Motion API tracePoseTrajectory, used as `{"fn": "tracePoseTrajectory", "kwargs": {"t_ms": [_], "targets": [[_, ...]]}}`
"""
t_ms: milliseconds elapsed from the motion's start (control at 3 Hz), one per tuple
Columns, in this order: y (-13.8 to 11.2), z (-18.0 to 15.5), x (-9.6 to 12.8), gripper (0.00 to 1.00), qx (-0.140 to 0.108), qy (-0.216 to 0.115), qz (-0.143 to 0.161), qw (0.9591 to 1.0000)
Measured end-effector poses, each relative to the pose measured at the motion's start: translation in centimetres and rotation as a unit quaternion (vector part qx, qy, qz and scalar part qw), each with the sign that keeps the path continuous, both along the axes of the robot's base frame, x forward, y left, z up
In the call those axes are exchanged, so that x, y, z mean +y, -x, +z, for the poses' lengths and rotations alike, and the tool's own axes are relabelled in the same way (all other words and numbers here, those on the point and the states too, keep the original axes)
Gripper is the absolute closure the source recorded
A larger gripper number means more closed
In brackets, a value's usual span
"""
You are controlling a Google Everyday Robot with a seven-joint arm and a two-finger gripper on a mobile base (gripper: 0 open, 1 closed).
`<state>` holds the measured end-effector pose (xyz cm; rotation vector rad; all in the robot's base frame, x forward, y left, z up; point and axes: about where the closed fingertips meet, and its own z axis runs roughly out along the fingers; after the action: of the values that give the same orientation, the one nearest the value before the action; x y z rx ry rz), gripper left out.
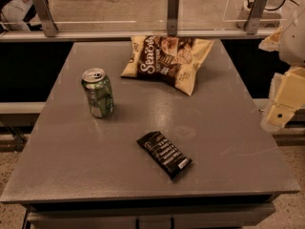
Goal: Knock green can over
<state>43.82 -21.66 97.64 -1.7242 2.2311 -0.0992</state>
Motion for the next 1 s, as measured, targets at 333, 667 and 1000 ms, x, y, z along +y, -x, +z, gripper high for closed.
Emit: {"fn": "tracePoseTrajectory", "kwargs": {"t_ms": [333,667,1000], "targets": [[-0.1,0.1,0.1,0.0,-0.003,-0.001,0.001,1.0],[-3.5,-0.9,5.0,0.0,-0.017,-0.04,0.046,0.998],[-8.7,-3.2,14.5,0.0,-0.018,-0.096,0.117,0.9882]]}}
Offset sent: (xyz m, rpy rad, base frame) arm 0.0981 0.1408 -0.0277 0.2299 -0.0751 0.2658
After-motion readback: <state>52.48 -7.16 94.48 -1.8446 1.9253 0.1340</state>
